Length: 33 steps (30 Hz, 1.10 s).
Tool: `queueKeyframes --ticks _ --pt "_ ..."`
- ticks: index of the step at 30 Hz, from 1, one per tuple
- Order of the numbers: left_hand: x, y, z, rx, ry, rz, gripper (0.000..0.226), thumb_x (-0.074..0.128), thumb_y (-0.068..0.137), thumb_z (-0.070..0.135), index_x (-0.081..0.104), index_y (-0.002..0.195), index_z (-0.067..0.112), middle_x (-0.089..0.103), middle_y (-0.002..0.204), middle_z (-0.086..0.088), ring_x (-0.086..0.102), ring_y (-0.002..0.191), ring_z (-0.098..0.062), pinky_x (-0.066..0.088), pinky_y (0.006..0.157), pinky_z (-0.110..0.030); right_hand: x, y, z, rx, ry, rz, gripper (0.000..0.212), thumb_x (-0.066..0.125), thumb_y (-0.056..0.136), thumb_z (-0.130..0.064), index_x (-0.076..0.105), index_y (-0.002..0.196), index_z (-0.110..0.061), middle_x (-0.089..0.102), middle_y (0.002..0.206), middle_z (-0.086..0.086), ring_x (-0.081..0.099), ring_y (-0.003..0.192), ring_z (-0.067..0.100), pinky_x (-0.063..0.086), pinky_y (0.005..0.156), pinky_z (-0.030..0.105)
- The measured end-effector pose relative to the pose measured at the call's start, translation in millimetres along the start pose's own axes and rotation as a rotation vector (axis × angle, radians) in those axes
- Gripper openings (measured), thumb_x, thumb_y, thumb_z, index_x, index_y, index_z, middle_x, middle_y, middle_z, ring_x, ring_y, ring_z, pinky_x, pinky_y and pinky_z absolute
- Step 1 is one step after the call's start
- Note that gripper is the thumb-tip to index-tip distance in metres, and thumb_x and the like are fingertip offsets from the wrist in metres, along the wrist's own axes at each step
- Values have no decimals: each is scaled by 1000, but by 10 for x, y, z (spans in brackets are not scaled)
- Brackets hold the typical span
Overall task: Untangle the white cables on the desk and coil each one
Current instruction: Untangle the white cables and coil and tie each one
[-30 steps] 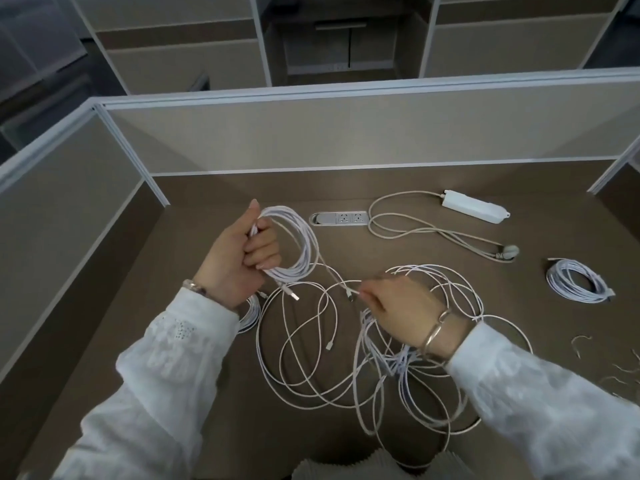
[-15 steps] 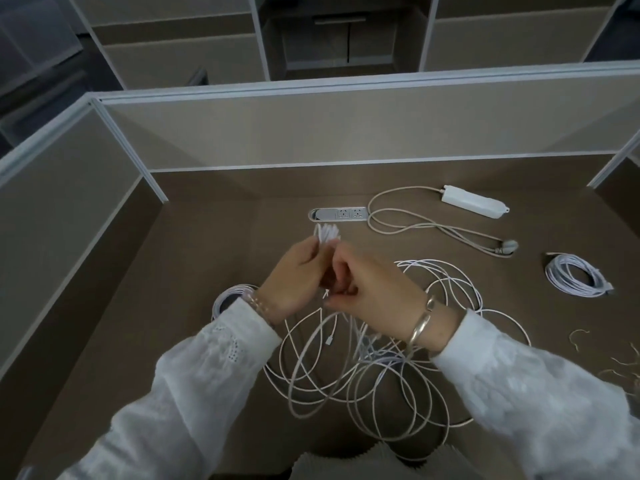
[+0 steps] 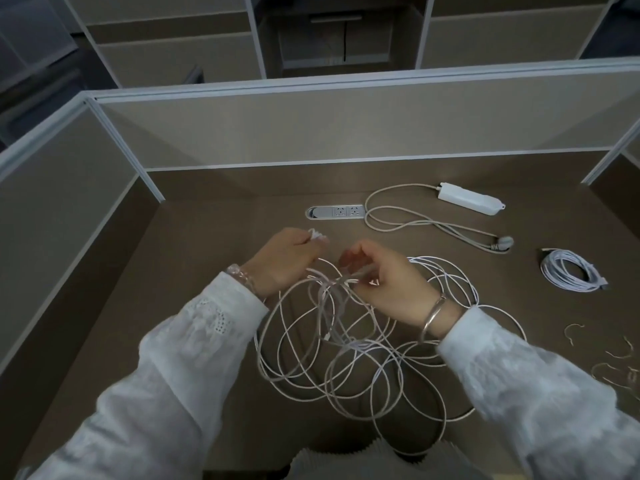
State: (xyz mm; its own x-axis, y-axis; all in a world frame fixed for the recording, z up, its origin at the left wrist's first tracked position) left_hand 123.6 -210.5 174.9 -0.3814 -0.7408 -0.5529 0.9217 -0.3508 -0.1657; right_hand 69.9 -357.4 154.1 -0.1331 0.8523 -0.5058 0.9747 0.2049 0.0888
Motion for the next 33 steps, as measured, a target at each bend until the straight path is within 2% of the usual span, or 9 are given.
queueKeyframes --ticks 3,7,13,18,23,25,28,30,33 --pt "-50 -39 -4 -36 -145 -44 43 51 98 25 41 57 17 32 48 3 28 37 -8 22 38 -17 11 5 115 -52 -237 -108 42 71 80 -18 61 121 -21 66 113 -9 57 102 1 35 86 1" --pt "-85 -43 -30 -15 -122 -20 44 52 98 29 41 56 20 33 48 9 29 38 -7 25 40 -17 127 22 109 -50 -202 -125 25 71 82 -31 70 105 -21 68 95 -12 63 88 4 48 83 20" --pt "-223 -82 -75 36 -52 68 46 50 99 31 41 56 20 37 43 12 32 38 -5 27 43 -20 106 109 299 134 -355 -13 21 51 95 -20 63 86 -5 68 90 16 60 87 31 36 72 32" --pt "-438 -120 -94 78 -2 200 43 50 99 33 44 59 17 37 48 9 33 41 -6 30 46 -22 -109 179 822 458 -17 207 31 43 98 -18 51 68 -15 66 71 15 66 67 38 40 55 33" --pt "-581 -134 -150 39 -48 250 42 51 98 32 42 60 16 36 49 5 32 40 -9 28 41 -19 -344 53 1171 685 306 475 35 43 99 -11 49 65 -6 49 53 12 50 28 14 46 39 24" --pt "-605 -156 -155 -5 -118 273 42 51 99 29 40 60 17 34 49 5 30 37 -6 26 38 -17 -409 27 1317 726 241 501 36 45 98 -13 53 63 -3 52 54 16 52 32 20 45 38 23" --pt "-608 -185 -150 -40 -267 283 38 50 99 25 40 64 15 30 51 1 26 36 -8 21 38 -17 -458 4 1469 752 31 477 43 49 94 -20 60 56 -3 65 65 26 57 56 33 51 65 41" --pt "-631 -179 -168 -60 -375 274 37 50 99 25 42 65 14 30 51 1 23 39 -12 19 40 -18 -433 -13 1485 751 -36 435 45 50 93 -19 58 50 -8 65 65 25 57 59 34 49 65 39" --pt "-668 -162 -174 -60 -492 266 37 49 99 26 42 66 13 30 49 0 21 39 -13 16 41 -21 -310 10 1514 719 -96 256 35 52 92 -15 64 63 1 60 59 16 59 61 33 44 60 31"
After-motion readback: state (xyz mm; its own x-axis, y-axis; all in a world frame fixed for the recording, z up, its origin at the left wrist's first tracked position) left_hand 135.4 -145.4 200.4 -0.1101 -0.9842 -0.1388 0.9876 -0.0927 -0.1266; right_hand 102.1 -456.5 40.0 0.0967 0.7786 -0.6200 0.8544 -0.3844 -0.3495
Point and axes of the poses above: each hand's wrist, its own y-axis towards the middle knuckle, its own x-axis out of the palm, z = x × y, the point moved 5 cm from there along y, towards the middle knuckle
